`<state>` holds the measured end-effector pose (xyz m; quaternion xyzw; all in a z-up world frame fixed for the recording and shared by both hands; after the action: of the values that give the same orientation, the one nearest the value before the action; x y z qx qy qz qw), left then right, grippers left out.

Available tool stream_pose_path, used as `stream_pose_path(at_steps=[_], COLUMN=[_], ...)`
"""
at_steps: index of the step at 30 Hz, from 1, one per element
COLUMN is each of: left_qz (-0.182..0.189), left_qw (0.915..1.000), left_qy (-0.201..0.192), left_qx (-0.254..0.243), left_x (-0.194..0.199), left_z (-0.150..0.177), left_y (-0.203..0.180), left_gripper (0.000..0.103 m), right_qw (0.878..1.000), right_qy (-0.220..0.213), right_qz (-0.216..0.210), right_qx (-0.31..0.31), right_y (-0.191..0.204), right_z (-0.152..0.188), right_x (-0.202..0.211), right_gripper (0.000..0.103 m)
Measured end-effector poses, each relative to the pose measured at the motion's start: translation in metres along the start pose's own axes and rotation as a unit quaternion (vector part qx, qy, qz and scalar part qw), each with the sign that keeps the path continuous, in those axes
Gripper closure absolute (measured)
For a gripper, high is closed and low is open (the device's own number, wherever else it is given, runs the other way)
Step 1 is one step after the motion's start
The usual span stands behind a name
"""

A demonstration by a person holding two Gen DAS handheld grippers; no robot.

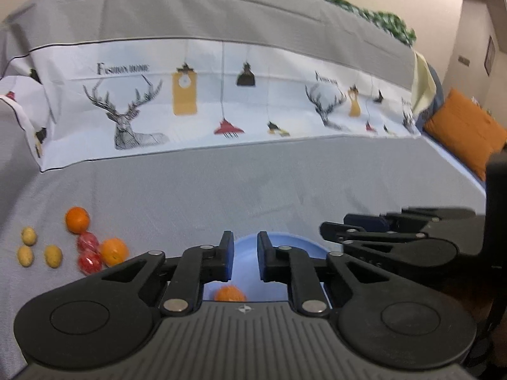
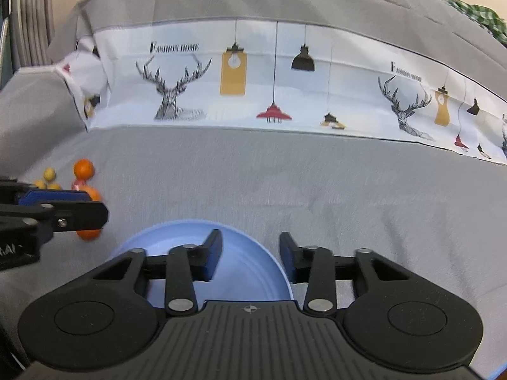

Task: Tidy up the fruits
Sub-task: 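Grasp a red wrapped fruit with the left tool while the right tool grasps an orange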

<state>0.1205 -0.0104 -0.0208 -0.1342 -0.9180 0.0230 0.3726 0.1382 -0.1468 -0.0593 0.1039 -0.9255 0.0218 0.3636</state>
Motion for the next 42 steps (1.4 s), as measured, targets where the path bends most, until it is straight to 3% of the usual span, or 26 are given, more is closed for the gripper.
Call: stream_pose_path(at_steps=[6, 9, 10, 12, 17, 25, 30, 31, 35, 40, 42], left_qz=[-0.059, -0.092, -0.103, -0.081, -0.062, -0.085, -0.068, -0.074, -0.086, -0.082, -0.083], left_qw=[0.9967, 0.9942, 0.9945, 0.9923, 0.9729, 0.9584, 0.9568, 0.9560, 0.9522, 0.9483, 0.9472], left_qy=[-0.026, -0.036, -0.017, -0.027, 0.005, 0.102, 0.110, 0.112, 0.120, 0.128, 0.130], left_qx=[-0.050, -0.043, 0.004, 0.089, 0.223, 0.253, 0.261, 0.261, 0.268, 0.279, 0.281], left_x=[0.017, 0.021, 0.018, 0.023, 0.012, -0.024, -0.038, -0.040, -0.050, -0.062, -0.064], left_z=[-0.037, -0.033, -0.028, -0.030, -0.019, 0.006, 0.011, 0.012, 0.016, 0.021, 0.022], left_y=[0.041, 0.079, 0.101, 0.128, 0.172, 0.192, 0.191, 0.193, 0.198, 0.201, 0.202], left_gripper=[0.091, 0.090, 0.091, 0.090, 0.090, 0.090, 0.084, 0.079, 0.077, 0.077, 0.077], right_qw=[0.999, 0.998, 0.997, 0.997, 0.996, 0.991, 0.986, 0.985, 0.980, 0.976, 0.976], right_qy=[-0.043, -0.051, -0.052, -0.053, -0.049, -0.030, -0.020, -0.015, 0.001, 0.010, 0.017], right_qz=[-0.026, -0.045, -0.049, -0.056, -0.078, -0.121, -0.145, -0.149, -0.162, -0.168, -0.164], right_qx=[-0.018, -0.012, -0.009, 0.000, 0.009, 0.051, 0.085, 0.091, 0.114, 0.136, 0.142], right_y=[0.010, 0.022, 0.026, 0.034, 0.051, 0.095, 0.127, 0.134, 0.158, 0.183, 0.189], right_z=[-0.020, -0.024, -0.025, -0.026, -0.028, -0.023, -0.018, -0.016, -0.012, -0.010, -0.009], right_x=[0.011, 0.013, 0.013, 0.012, 0.010, 0.006, 0.000, -0.003, -0.015, -0.031, -0.038], right_gripper=[0.079, 0.079, 0.079, 0.079, 0.079, 0.078, 0.078, 0.078, 0.077, 0.052, 0.052])
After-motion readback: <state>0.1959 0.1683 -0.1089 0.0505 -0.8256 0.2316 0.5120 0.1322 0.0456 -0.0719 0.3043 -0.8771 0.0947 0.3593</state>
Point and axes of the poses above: each gripper's, at about its wrist camera, not at the fingertips, and x roughly against the way its jaws point, y to its left, z to its underside, the point moved 10 cm from there along -x, roughly the way its jaws point, and after that the axes turned 6 degrees about y, right-handed, at the moved point
